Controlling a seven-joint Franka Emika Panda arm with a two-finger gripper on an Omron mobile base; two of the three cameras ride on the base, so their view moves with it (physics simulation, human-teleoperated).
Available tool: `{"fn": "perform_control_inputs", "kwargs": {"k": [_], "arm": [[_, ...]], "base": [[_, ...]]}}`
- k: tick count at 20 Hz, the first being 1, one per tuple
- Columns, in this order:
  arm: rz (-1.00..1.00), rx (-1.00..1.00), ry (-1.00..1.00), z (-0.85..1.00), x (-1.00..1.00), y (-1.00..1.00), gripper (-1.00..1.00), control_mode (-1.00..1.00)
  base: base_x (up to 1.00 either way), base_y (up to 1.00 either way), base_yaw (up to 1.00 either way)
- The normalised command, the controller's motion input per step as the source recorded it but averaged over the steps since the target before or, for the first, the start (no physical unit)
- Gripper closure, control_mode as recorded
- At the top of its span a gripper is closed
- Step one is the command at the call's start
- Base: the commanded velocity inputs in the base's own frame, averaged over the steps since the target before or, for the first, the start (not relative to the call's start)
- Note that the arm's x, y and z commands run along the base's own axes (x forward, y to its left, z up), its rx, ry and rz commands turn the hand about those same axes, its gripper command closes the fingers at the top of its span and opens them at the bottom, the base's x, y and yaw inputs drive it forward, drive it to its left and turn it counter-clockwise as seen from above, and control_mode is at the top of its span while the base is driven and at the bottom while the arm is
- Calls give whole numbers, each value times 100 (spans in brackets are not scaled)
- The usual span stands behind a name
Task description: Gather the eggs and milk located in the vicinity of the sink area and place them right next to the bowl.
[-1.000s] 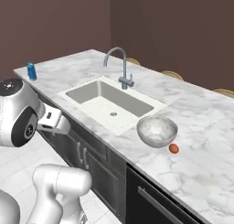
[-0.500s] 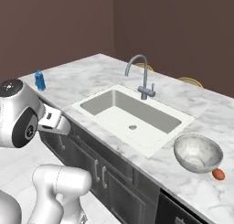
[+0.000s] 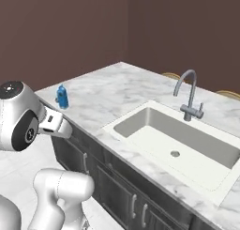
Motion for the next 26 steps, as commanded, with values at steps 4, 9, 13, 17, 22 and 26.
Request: {"fn": "perform_control_inputs", "kwargs": {"k": [4, 9, 13, 17, 22, 26], "arm": [[0, 0, 0, 0, 0, 0, -100, 100], [0, 0, 0, 0, 0, 0, -100, 100], [0, 0, 0, 0, 0, 0, -100, 100], [0, 0, 0, 0, 0, 0, -100, 100], [0, 0, 0, 0, 0, 0, -100, 100], [0, 0, 0, 0, 0, 0, -100, 100]], "base": [[53, 68, -10], [56, 27, -29], [44, 12, -40], [5, 12, -40], [30, 54, -19], [46, 65, -11]]}}
